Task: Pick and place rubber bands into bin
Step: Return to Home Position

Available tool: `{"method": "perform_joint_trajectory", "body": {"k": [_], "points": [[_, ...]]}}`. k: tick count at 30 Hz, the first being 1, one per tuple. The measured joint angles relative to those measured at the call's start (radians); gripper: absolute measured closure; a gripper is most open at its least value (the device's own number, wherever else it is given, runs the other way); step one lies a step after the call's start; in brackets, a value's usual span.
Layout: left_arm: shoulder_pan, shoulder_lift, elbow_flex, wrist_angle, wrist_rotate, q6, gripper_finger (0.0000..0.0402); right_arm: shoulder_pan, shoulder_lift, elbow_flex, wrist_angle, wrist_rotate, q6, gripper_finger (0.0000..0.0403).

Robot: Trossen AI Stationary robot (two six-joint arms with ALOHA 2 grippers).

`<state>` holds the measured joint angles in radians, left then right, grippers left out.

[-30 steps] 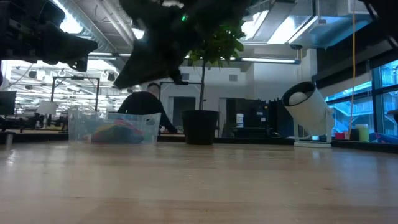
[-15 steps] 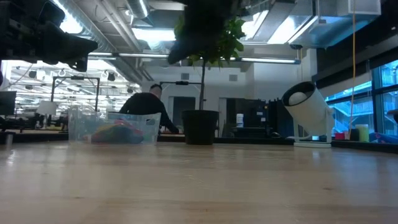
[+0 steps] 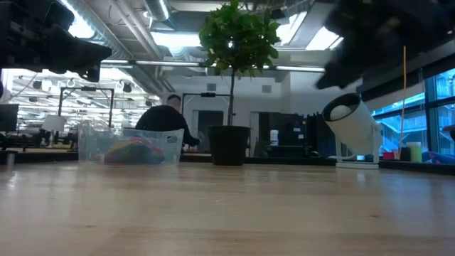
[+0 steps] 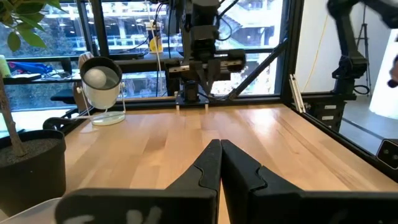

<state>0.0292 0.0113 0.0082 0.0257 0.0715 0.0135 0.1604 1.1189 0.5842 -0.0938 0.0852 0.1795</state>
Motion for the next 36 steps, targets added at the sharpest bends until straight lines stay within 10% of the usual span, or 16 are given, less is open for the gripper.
{"method": "perform_joint_trajectory", "body": {"k": [16, 36], "points": [[0.0, 0.0, 0.0, 0.0, 0.0, 0.0, 0.0398, 0.0, -0.702, -0.355, -0.009, -0.011, -0.052, 0.0398], [0.0, 0.0, 0.0, 0.0, 0.0, 0.0, 0.0398, -0.041, -1.115, -0.578, 0.201, 0.009, -0.125, 0.0398]]}}
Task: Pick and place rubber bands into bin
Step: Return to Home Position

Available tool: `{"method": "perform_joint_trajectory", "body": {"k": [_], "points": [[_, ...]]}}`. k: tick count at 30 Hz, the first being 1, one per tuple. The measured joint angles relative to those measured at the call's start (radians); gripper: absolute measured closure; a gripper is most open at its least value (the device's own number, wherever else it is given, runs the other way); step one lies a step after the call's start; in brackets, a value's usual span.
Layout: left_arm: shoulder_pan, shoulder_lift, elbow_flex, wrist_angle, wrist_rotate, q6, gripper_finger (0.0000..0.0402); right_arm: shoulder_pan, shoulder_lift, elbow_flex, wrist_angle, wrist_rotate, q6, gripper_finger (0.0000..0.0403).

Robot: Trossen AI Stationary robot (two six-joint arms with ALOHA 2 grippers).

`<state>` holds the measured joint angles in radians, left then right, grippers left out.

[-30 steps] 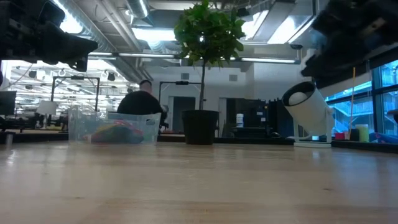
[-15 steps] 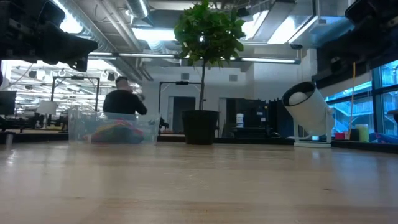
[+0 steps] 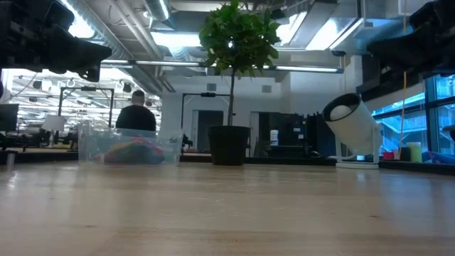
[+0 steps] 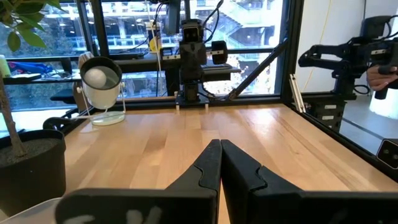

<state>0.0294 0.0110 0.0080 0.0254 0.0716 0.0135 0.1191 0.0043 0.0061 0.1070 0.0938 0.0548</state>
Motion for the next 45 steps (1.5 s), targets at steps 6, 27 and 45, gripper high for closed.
{"method": "perform_joint_trajectory", "body": {"k": [6, 27, 45], "points": [[0.0, 0.001, 0.0, 0.0, 0.0, 0.0, 0.0398, -0.039, -0.003, 0.001, -0.033, -0.015, 0.013, 0.04], [0.0, 0.001, 0.0, 0.0, 0.0, 0.0, 0.0398, -0.057, 0.004, 0.001, -0.068, -0.013, -0.035, 0.0373], [0.0, 0.001, 0.0, 0.0, 0.0, 0.0, 0.0398, -0.057, 0.004, 0.001, -0.068, -0.012, -0.033, 0.0373]]}}
